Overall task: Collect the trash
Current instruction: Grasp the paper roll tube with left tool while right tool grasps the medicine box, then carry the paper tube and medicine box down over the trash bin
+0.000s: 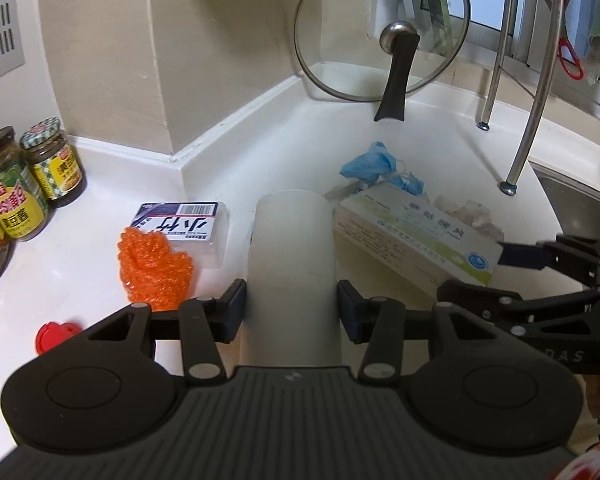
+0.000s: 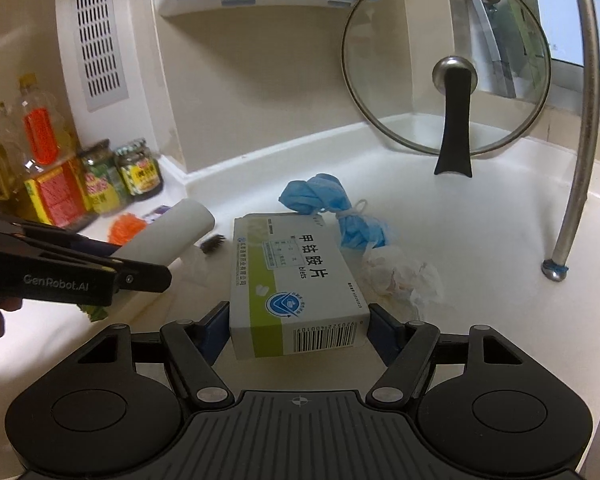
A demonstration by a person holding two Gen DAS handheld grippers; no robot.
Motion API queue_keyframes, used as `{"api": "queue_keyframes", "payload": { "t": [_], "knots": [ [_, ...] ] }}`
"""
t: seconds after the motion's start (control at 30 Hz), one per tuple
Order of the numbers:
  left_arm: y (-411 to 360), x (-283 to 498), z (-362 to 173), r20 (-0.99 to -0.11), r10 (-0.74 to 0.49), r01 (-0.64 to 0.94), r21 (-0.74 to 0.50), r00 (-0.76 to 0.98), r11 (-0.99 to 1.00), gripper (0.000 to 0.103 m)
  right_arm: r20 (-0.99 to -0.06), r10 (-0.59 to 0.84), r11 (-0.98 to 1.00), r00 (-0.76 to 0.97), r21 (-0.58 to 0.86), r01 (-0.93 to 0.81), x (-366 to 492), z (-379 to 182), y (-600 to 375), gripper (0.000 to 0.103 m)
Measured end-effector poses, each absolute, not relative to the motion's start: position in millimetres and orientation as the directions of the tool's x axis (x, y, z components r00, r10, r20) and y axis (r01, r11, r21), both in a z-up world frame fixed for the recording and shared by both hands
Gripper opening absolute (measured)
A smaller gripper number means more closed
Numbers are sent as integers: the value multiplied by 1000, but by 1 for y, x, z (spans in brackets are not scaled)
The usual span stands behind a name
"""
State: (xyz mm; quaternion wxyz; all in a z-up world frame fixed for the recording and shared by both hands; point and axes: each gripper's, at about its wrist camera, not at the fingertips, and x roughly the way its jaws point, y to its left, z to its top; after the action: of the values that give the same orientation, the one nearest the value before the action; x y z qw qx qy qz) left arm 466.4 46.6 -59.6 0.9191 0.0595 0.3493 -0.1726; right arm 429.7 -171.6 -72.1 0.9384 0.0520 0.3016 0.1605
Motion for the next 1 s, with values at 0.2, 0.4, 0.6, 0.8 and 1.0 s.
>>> {"api": "queue_keyframes", "payload": {
  "t": [0.2,0.4,0.6,0.8,1.0],
  "knots": [
    [49,447,-56,-666,-245,329,1,705,944,45,-594,364,931,717,224,-287,417,-70,-174,71],
    [49,420,-55,-668,-221,297,1,711,955,45,-621,374,926,689,214,-311,397,-65,-179,71],
    [48,393,-52,-666,-196,263,0,720,965,45,-607,391,919,692,220,-326,375,-57,-188,71],
    [45,361,-44,-655,-173,227,-2,736,974,45,-589,418,907,692,222,-359,347,-46,-196,71],
    [41,322,-35,-645,-151,192,-7,749,981,45,-573,464,883,676,232,-409,317,-37,-205,71]
  ]
}}
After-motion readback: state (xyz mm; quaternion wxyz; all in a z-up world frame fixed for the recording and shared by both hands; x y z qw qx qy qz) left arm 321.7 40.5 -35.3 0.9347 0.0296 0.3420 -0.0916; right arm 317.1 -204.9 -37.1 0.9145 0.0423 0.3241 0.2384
